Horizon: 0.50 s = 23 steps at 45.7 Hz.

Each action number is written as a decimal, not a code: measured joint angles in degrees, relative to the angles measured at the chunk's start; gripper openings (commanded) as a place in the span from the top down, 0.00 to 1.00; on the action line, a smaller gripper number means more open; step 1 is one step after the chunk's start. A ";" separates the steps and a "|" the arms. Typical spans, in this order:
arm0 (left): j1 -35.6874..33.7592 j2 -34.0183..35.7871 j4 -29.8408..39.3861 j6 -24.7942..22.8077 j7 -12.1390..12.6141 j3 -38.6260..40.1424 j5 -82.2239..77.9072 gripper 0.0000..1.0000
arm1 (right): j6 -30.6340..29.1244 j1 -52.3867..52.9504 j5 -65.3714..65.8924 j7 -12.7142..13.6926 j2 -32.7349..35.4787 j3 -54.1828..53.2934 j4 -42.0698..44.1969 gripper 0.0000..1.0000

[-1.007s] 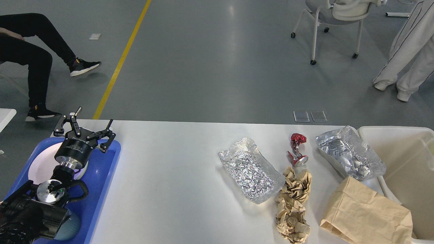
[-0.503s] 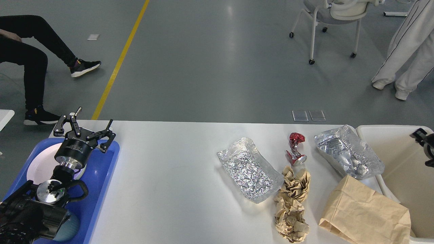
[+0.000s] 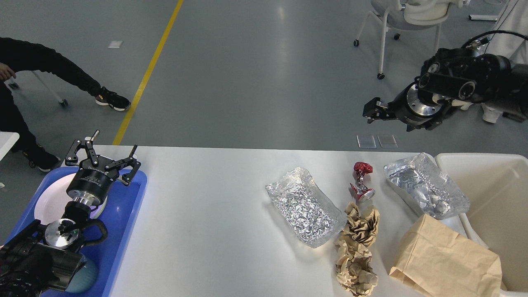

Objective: Tidy desktop
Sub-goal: 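Move the right gripper down onto the foil package and grasp it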

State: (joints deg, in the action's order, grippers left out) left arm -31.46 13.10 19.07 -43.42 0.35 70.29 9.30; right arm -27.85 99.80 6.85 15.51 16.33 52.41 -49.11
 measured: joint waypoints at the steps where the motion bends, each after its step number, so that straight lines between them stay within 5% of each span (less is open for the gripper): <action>1: 0.00 0.00 0.00 0.00 0.00 -0.01 0.00 0.04 | -0.43 1.29 0.64 0.00 -0.11 -0.09 -1.77 0.00; 13: 0.00 0.01 0.00 0.00 0.00 -0.01 0.00 0.04 | -1.48 15.88 6.07 0.04 2.17 -1.36 -24.52 0.00; 23: 0.00 0.05 0.00 0.00 0.00 -0.03 0.00 0.04 | -4.39 22.28 7.05 0.04 7.14 -5.39 -34.13 0.00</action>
State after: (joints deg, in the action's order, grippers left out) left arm -31.46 13.15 19.07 -43.42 0.35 70.26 9.30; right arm -32.23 122.08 13.90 15.55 23.47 47.02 -83.24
